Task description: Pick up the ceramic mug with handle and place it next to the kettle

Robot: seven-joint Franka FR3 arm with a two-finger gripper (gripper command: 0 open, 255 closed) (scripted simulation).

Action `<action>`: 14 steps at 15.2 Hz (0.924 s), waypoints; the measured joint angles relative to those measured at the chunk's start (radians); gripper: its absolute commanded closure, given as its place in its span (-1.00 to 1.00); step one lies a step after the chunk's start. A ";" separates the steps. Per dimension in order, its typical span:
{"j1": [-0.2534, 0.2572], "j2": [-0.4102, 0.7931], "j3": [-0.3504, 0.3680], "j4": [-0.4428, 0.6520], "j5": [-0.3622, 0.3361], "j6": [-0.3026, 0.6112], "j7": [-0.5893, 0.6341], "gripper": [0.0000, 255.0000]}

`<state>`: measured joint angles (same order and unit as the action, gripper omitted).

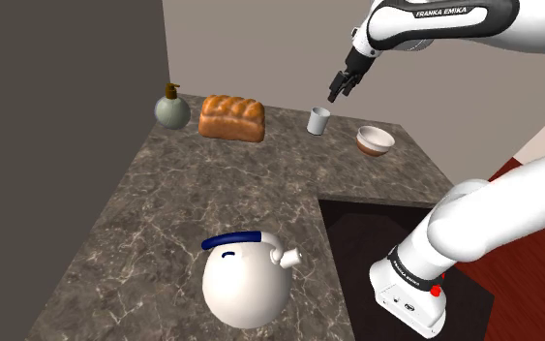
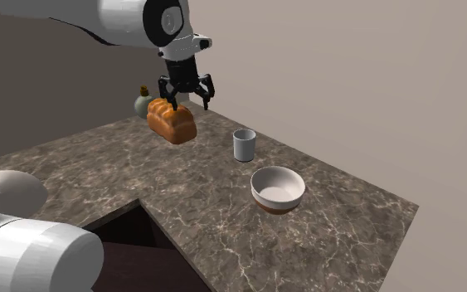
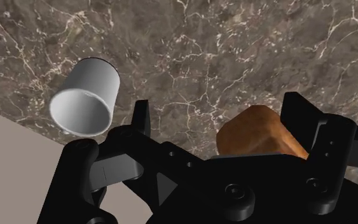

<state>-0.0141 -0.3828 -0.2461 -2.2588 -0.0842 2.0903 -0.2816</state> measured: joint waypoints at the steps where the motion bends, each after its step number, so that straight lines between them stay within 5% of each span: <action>1: 0.000 0.028 -0.009 0.003 0.003 0.023 -0.009 -1.00; 14: -0.031 0.527 -0.103 0.266 0.171 0.207 -0.203 -1.00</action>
<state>-0.0453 0.1439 -0.3492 -1.9932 0.0868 2.2972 -0.4849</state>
